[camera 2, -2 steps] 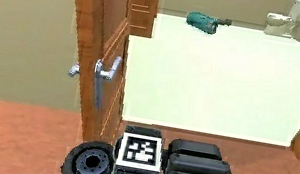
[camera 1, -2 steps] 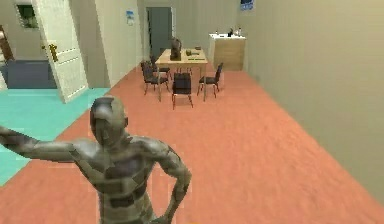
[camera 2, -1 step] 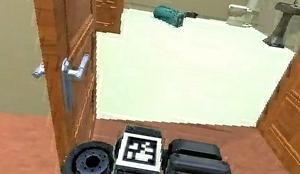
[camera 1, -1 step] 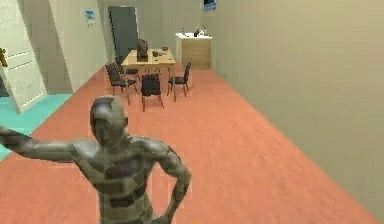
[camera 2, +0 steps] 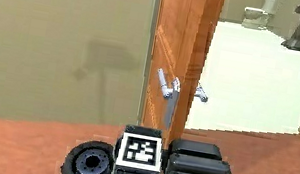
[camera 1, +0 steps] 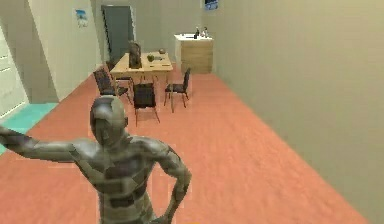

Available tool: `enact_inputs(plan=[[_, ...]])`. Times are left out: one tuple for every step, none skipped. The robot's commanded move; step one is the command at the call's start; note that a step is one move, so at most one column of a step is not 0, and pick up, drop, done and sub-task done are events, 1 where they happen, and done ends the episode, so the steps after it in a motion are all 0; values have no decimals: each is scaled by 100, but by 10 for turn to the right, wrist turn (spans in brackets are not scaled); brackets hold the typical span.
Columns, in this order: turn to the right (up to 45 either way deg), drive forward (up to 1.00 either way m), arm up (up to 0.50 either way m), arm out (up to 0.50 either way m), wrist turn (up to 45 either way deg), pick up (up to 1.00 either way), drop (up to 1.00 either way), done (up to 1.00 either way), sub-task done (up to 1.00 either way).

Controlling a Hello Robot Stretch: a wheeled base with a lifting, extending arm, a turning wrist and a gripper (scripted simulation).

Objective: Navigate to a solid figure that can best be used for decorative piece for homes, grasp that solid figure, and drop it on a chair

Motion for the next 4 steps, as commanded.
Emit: enact_inputs(plan=[[60, 0, 0, 0, 0, 0, 0, 0, 0], [0, 100, 0, 0, 0, 0, 0, 0, 0], [0, 100, 0, 0, 0, 0, 0, 0, 0], [0, 90, 0, 0, 0, 0, 0, 0, 0]])
